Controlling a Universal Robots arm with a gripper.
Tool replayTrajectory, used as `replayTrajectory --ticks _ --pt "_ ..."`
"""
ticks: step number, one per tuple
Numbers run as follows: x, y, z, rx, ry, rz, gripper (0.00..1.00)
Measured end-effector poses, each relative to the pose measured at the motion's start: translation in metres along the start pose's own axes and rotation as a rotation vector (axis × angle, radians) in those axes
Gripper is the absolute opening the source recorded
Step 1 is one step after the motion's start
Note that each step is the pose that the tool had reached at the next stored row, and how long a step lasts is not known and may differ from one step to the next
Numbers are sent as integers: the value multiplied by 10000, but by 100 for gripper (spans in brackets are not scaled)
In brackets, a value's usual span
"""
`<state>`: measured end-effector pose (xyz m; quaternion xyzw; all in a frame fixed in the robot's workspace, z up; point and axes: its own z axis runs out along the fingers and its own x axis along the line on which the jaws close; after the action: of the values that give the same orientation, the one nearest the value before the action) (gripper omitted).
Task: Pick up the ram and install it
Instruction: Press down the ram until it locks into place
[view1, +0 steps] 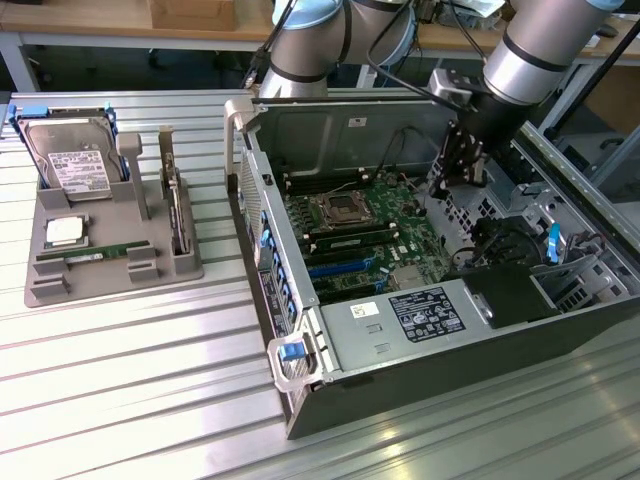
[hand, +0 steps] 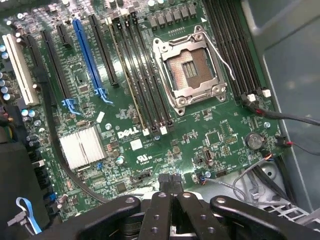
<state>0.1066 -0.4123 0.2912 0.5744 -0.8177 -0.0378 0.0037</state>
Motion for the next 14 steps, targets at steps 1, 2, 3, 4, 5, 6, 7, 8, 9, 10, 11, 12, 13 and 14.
replayTrajectory --ticks 1,2,3,4,5,6,7,8,9,10,11,12,13,14 --pt "0 0 0 6 -11 169 10" --pt "0 0 0 12 -21 321 10" --pt "0 0 0 18 -32 482 10" --pt "0 0 0 21 -37 557 10" --pt "0 0 0 24 -41 630 10" --pt "0 0 0 26 -47 704 10" --pt "0 0 0 34 -61 920 10" --pt "0 0 0 40 -71 1063 10" --pt "0 0 0 45 -79 1203 10" --pt "0 0 0 49 -87 1311 10" --pt "0 0 0 51 -90 1367 10" --pt "0 0 0 63 -111 1685 10" --pt "0 0 0 70 -123 1866 10" --pt "0 0 0 76 -134 2022 10"
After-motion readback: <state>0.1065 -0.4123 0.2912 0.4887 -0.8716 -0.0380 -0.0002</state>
